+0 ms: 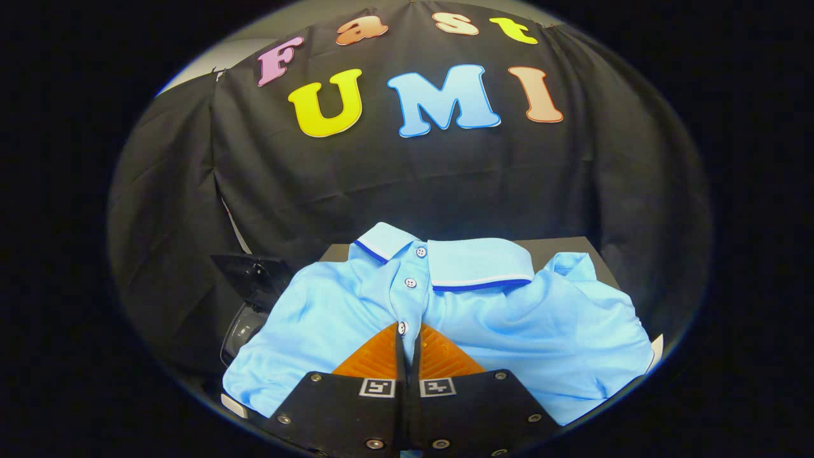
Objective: Put the clothes into the washing machine and then close the washing machine lid.
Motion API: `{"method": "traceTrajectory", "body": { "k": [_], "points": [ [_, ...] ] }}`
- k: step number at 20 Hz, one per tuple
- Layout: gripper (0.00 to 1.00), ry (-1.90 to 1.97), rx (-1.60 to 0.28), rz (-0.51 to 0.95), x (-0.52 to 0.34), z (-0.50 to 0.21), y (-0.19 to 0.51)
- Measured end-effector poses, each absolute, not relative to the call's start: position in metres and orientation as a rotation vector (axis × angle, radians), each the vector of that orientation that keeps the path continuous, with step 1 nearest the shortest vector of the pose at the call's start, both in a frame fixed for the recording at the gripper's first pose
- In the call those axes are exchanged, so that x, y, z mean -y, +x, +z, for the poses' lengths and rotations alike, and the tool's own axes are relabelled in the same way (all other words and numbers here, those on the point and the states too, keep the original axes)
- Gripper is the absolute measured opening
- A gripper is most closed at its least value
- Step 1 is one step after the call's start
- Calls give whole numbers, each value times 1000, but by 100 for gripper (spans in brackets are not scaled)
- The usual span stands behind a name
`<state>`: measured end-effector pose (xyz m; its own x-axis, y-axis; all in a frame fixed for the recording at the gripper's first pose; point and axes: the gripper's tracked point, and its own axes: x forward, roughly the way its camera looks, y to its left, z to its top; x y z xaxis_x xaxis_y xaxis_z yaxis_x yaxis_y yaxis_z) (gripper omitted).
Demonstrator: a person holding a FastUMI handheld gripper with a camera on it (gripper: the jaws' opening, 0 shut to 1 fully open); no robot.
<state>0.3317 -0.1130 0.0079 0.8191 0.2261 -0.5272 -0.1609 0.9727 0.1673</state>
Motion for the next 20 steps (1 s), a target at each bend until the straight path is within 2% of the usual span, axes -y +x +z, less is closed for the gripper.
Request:
{"method": "traceTrajectory", "body": {
  "k": [13,20],
  "points": [
    [0,214,-429,257,35,85,314],
    [0,207,-416,294,-26,97,304]
  ]
}}
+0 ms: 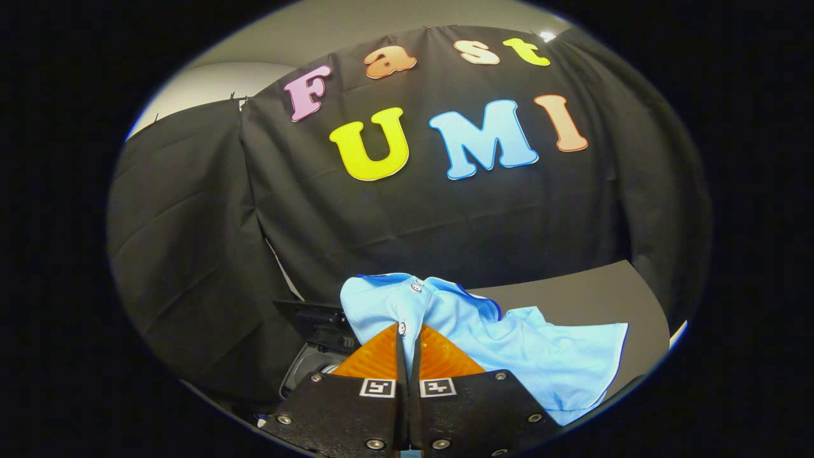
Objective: Put the clothes into the washing machine and then close the washing machine lid.
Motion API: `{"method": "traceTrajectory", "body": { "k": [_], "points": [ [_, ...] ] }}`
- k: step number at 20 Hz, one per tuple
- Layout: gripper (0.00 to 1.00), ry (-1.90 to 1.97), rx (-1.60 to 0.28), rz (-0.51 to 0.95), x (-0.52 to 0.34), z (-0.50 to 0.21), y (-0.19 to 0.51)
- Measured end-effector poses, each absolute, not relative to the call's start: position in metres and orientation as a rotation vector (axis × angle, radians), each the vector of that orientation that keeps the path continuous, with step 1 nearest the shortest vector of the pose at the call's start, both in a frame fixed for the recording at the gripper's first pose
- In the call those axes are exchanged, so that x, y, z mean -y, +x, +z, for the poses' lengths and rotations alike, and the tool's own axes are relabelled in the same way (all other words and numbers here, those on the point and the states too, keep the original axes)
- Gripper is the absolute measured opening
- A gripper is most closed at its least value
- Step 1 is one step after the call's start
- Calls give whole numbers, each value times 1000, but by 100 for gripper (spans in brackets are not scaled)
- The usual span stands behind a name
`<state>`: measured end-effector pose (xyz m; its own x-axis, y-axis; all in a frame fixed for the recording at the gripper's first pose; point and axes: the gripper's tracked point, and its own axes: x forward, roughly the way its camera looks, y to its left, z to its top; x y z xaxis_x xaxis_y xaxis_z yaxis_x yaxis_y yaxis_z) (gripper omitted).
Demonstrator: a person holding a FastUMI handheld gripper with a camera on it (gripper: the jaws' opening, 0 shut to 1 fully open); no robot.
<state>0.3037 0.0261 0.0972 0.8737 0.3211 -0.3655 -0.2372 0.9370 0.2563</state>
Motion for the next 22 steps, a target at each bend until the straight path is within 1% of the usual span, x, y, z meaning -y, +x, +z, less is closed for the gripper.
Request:
{"method": "traceTrajectory", "body": {
  "k": [9,22],
  "points": [
    [0,194,-414,379,-106,98,294],
    [0,141,-497,479,-215,53,285]
  ]
}}
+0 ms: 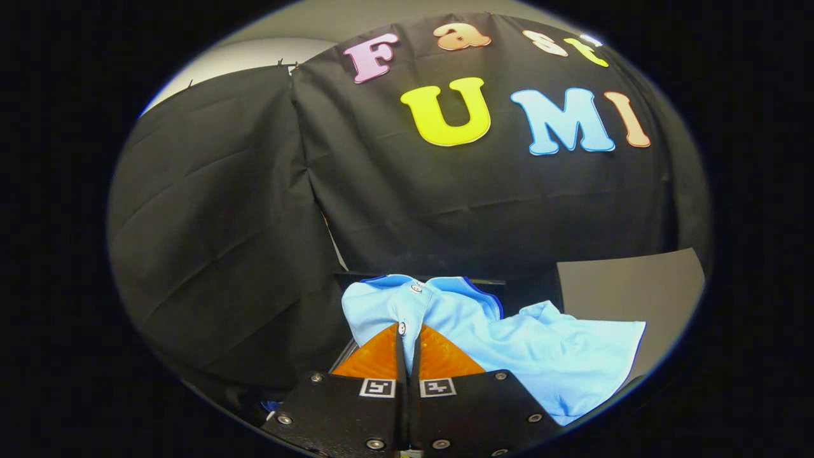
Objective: Put the clothes into the washing machine and then close the washing machine lid.
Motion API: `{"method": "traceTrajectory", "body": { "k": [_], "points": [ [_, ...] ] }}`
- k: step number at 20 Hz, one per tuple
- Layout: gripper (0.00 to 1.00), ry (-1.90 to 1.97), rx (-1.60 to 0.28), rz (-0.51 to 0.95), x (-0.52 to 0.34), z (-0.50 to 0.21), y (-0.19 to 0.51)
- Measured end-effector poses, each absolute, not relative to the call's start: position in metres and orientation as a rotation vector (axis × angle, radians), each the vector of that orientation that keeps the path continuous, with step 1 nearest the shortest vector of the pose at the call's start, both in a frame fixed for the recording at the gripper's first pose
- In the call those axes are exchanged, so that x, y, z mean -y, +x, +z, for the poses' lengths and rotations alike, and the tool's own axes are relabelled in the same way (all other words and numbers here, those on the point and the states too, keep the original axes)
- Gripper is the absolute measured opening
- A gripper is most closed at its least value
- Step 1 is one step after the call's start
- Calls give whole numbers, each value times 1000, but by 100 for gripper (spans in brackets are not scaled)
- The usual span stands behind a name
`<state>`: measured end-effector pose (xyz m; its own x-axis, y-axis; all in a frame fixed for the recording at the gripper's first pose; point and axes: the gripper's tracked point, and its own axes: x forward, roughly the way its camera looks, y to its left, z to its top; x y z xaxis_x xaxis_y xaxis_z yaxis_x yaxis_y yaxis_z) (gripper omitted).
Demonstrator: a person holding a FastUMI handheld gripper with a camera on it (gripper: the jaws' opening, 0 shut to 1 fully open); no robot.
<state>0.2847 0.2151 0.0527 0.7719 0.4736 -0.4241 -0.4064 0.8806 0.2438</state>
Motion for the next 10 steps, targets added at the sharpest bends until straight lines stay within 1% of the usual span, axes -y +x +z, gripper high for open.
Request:
{"method": "traceTrajectory", "body": {
  "k": [10],
  "points": [
    [0,137,-550,485,-272,2,283]
  ]
}}
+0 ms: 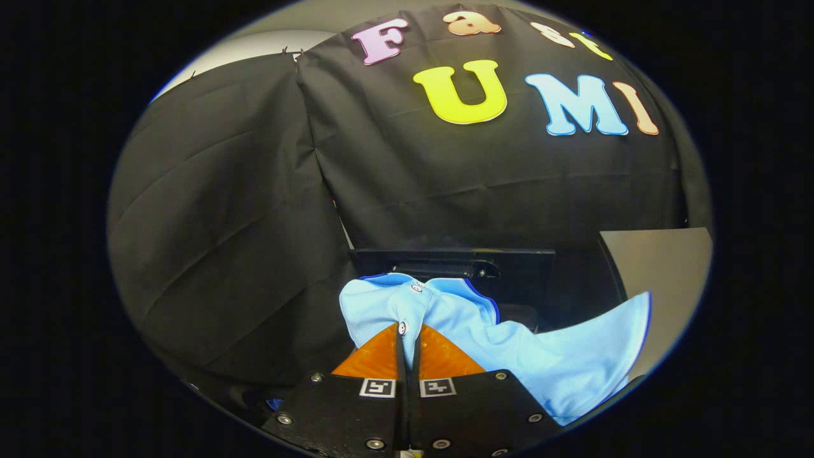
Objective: Put the clothes into the washing machine and then close the washing machine lid.
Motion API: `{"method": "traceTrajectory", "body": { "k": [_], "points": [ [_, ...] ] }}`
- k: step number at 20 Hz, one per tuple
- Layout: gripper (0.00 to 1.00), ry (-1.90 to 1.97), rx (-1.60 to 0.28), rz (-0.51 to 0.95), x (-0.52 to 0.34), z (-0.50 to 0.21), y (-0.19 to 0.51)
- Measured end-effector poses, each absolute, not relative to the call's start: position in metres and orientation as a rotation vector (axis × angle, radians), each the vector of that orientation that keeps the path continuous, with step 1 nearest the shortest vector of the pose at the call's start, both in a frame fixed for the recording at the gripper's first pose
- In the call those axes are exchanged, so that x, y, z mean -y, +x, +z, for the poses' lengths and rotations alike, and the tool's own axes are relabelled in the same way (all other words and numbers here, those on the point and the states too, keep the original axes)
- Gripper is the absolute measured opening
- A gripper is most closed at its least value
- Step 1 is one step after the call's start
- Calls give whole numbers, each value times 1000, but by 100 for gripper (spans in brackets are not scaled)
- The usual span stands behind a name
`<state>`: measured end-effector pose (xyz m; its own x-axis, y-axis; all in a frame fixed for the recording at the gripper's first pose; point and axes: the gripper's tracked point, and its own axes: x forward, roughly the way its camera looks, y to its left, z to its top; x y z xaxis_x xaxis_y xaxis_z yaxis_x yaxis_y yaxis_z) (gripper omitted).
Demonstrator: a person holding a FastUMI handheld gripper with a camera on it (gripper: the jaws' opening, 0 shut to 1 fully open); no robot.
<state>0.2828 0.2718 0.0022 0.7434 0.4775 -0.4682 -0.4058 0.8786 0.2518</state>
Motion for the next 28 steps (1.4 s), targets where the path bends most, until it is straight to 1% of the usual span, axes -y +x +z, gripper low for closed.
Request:
{"method": "traceTrajectory", "body": {
  "k": [8,16,22,23,25,26,28],
  "points": [
    [0,143,-606,446,-291,-66,295],
    [0,79,-675,363,-296,-133,302],
    [6,50,-780,304,-295,-186,295],
    [9,53,-786,298,-294,-191,294],
    [21,42,-766,281,-291,-190,296],
    [29,38,-755,272,-289,-188,295],
    [61,32,-744,247,-285,-189,294]
  ]
}}
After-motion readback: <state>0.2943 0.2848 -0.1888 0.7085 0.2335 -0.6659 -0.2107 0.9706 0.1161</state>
